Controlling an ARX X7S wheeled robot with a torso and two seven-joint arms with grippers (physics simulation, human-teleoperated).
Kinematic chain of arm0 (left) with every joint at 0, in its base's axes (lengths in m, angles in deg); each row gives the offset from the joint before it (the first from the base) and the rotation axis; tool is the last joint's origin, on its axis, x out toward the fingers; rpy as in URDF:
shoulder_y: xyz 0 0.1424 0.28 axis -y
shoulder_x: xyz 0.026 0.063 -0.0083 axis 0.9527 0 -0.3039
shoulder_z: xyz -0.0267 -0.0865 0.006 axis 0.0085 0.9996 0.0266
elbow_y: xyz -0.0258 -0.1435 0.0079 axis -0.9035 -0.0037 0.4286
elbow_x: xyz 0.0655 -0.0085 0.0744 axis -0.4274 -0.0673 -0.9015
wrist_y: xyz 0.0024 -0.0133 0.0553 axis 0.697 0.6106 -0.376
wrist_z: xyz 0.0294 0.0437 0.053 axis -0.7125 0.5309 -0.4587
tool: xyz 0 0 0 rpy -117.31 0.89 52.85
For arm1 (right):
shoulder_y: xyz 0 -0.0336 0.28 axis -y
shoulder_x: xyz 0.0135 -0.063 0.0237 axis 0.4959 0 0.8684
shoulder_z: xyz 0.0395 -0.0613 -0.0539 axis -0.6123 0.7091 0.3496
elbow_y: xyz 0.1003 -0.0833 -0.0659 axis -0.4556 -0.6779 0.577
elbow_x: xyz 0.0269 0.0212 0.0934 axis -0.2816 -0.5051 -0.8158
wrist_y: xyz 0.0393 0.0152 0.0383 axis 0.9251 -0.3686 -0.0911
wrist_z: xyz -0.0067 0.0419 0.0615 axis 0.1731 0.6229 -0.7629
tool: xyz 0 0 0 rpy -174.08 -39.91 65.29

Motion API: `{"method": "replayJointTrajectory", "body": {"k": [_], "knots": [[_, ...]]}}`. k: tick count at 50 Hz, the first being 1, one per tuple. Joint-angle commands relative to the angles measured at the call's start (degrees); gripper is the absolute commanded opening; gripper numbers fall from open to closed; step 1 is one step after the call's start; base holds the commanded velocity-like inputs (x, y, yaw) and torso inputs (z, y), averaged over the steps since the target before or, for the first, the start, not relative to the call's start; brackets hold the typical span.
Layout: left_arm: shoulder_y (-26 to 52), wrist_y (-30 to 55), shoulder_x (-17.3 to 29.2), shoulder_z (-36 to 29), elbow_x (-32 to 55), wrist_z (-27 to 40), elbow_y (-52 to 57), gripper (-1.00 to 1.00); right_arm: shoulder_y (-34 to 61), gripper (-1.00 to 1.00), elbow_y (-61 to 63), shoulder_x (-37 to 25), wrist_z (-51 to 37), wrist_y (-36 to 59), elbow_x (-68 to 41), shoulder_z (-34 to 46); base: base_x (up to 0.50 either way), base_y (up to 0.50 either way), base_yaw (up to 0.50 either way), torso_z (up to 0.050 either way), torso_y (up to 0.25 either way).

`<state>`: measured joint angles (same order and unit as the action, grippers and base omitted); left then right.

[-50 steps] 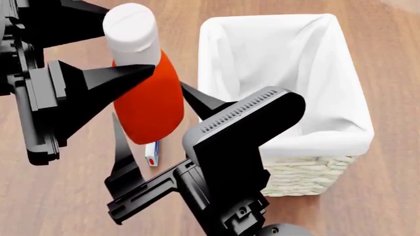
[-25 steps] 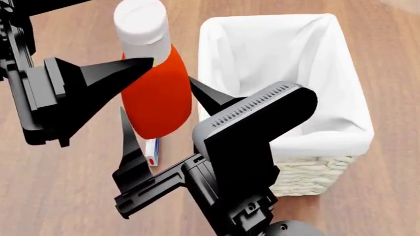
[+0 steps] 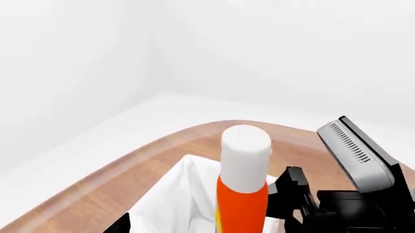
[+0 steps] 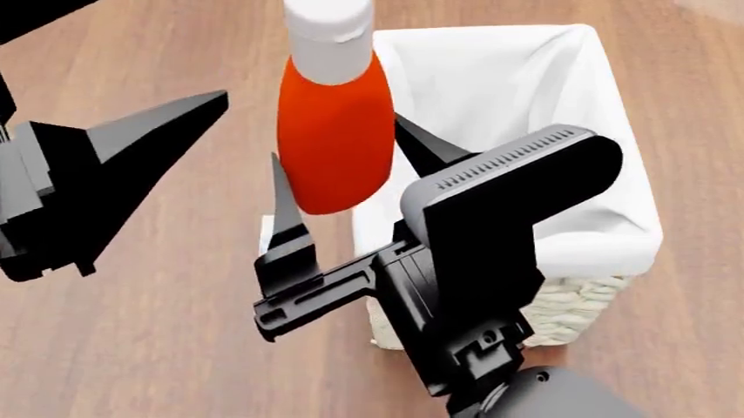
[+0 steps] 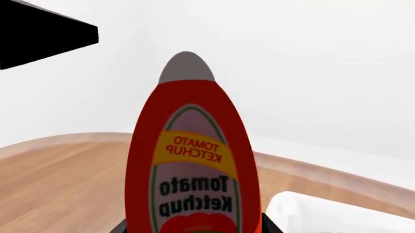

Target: Pick up the ketchup, and put it in the basket.

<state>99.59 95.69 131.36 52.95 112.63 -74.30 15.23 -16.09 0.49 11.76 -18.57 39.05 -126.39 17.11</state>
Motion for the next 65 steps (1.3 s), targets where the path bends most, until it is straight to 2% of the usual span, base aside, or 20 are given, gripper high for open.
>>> {"method": "replayJointTrajectory", "body": {"k": [1,6,8,10,11,16,19,23,33,41,47,48,49,51,53,64,65], "knots": [[-9.33,-7.52,3.3,5.42,1.39,4.99,8.04,1.0,0.59,-1.0,-2.04,-0.12,0.0,-0.19,1.26,-1.74,0.0,0.0,0.0,0.01,0.0],[-13.91,-10.82,4.33,7.58,0.93,8.36,12.86,1.0,0.84,-1.0,-3.13,0.1,-0.41,0.08,1.26,-1.87,0.0,0.0,0.0,0.0,0.002],[-16.39,-12.52,4.99,7.82,-2.16,8.85,15.69,1.0,1.13,-1.0,-3.66,0.2,-0.58,0.36,1.4,-1.8,0.0,0.0,0.0,0.0,0.0],[-18.03,-13.0,5.17,8.84,-0.41,12.22,16.34,1.0,1.25,-1.0,-4.0,0.3,-0.84,0.53,1.25,-1.93,0.0,0.0,0.0,0.0,0.0],[-20.09,-14.24,5.91,9.13,-3.11,12.81,18.84,1.0,1.37,-1.0,-4.19,0.32,-1.03,0.86,1.17,-1.86,0.0,0.0,0.0,0.0,0.0],[-26.08,-16.86,6.71,11.16,-4.37,18.71,22.03,1.0,1.86,-1.0,-4.63,0.23,-1.62,1.48,0.83,-2.16,0.0,0.0,0.0,0.0,0.0],[-35.86,-21.44,7.62,13.13,-8.74,21.93,25.72,1.0,2.3,-1.0,-4.47,0.1,-2.6,2.23,-0.05,-2.76,0.0,0.0,0.0,0.0,0.0],[-49.21,-27.83,7.45,14.36,-15.96,22.86,27.07,1.0,3.39,-1.0,-4.59,-0.12,-3.63,3.51,-0.7,-3.16,0.0,0.0,0.0,0.0,0.0],[-61.83,-33.75,5.95,12.3,-28.65,23.17,27.23,1.0,4.17,-1.0,-6.15,-0.63,-5.37,5.5,-1.93,-3.93,0.0,0.0,0.0,0.0,0.0],[-74.19,-45.22,2.57,13.4,-35.21,21.07,22.43,1.0,7.89,-1.0,-8.72,-0.41,-9.27,11.95,-3.78,-3.26,0.0,0.0,0.0,0.0,0.001],[-76.28,-48.94,0.8,13.8,-34.38,19.53,20.78,1.0,10.94,-1.0,-11.37,0.34,-11.4,15.0,-5.92,-4.4,0.0,0.0,0.0,0.0,0.0],[-76.55,-49.06,0.9,13.81,-34.41,19.47,20.86,1.0,12.51,-1.0,-11.7,0.18,-12.89,18.08,-6.2,-3.42,0.0,0.0,0.0,0.0,0.0],[-76.74,-49.12,0.86,13.7,-34.89,19.49,20.8,1.0,11.93,-1.0,-12.01,0.48,-11.3,15.71,-5.7,-3.99,0.0,0.0,0.0,0.0,0.0],[-76.41,-48.83,0.89,13.61,-34.76,19.54,20.78,1.0,13.76,-1.0,-13.17,0.62,-13.65,19.48,-6.55,-3.35,0.0,0.0,0.0,0.0,0.0],[-76.6,-48.85,0.89,13.56,-34.8,19.63,20.92,1.0,13.4,-1.0,-14.05,1.07,-12.53,17.54,-6.51,-4.21,0.0,0.0,0.0,0.0,0.0],[-77.07,-48.44,-0.25,12.49,-34.07,20.21,20.92,1.0,17.67,-1.0,-19.7,3.42,-14.83,21.99,-7.43,-3.56,0.0,0.0,0.0,0.001,0.001],[-76.98,-48.37,-0.26,12.49,-34.07,20.28,20.93,1.0,18.43,-1.0,-20.52,3.81,-17.6,24.89,-9.06,-3.96,0.0,0.0,0.0,0.0,0.0]]}}
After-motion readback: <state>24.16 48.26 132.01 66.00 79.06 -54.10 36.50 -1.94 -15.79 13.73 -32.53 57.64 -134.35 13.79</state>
